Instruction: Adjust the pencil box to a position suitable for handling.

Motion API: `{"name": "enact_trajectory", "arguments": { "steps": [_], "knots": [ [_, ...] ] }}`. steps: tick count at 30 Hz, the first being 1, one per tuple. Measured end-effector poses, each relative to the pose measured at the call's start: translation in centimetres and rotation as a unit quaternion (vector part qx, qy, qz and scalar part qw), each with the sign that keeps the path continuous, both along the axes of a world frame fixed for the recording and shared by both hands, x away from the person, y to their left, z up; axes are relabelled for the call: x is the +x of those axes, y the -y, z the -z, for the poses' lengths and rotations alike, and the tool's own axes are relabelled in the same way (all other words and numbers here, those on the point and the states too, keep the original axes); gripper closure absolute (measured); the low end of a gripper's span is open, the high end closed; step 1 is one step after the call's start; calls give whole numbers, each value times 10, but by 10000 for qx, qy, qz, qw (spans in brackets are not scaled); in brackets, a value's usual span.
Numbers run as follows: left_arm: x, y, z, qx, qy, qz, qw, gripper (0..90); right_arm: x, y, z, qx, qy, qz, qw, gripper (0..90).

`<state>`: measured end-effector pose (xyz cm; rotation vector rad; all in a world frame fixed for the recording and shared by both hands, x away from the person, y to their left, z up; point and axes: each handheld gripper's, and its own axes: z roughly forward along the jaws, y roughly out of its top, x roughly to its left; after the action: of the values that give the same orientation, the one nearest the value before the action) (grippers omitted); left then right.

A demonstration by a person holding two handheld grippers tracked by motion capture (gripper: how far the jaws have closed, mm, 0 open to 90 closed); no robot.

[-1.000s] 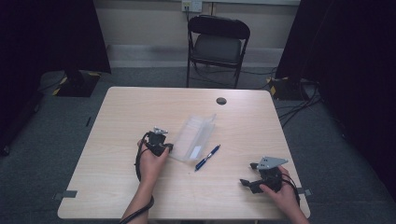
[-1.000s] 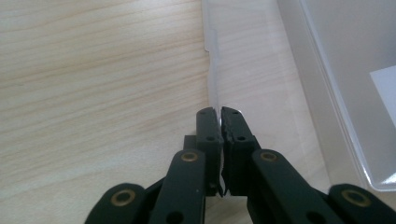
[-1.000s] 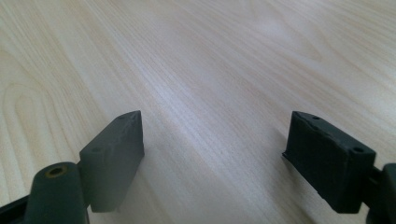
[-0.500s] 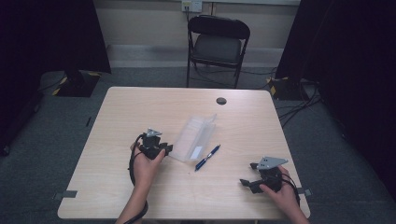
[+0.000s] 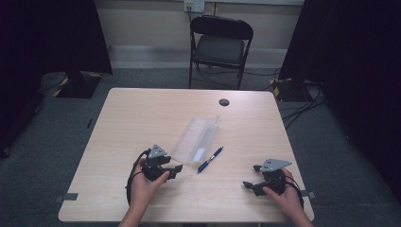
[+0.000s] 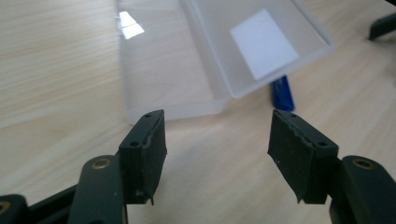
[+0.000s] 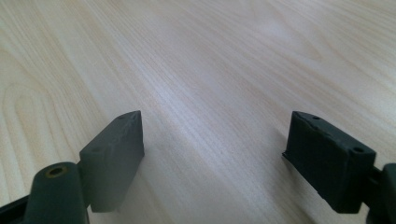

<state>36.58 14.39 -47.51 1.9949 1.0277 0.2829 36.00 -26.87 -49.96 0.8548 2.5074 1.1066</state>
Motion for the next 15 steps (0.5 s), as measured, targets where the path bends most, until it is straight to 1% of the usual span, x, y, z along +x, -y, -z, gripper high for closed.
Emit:
{"name": "enact_trajectory", "arguments": {
  "steps": [1,2,3,4,5,6,7,8,9,10,13,14,15],
  "knots": [
    [0,0,0,0,0,0,10000,369,0,0,0,-1,1,1,10000,181],
    [-5,6,1,-16,26,132,9999,366,0,0,0,-4,-5,-4,10000,182],
    [-5,6,1,-16,26,132,9999,361,0,0,0,-4,-5,-4,10000,182],
    [-8,13,2,-9,38,244,9997,351,0,0,0,0,0,3,10000,182],
    [-8,13,2,-9,38,244,9997,345,0,0,0,0,0,3,10000,182],
    [-11,19,3,-25,27,343,9994,341,0,0,0,-4,-1,-8,10000,182],
    [-11,19,3,-25,27,343,9994,339,0,0,0,-4,-1,-8,10000,182],
    [-13,22,4,-18,28,423,9991,339,0,0,0,-1,-1,-1,10000,182],
    [-13,24,5,1,22,443,9990,338,0,0,0,-4,-2,-7,10000,182],
    [-14,28,7,-41,-18,510,9987,330,0,0,0,0,-1,1,10000,182],
    [-15,32,10,-63,-19,571,9983,321,0,0,0,-5,-2,-6,10000,182],
    [-16,34,11,-36,-20,589,9983,320,0,0,0,2,-3,4,10000,181],
    [-16,36,12,-82,-27,581,9983,321,0,0,0,-1,-5,6,10000,182]
  ]
}}
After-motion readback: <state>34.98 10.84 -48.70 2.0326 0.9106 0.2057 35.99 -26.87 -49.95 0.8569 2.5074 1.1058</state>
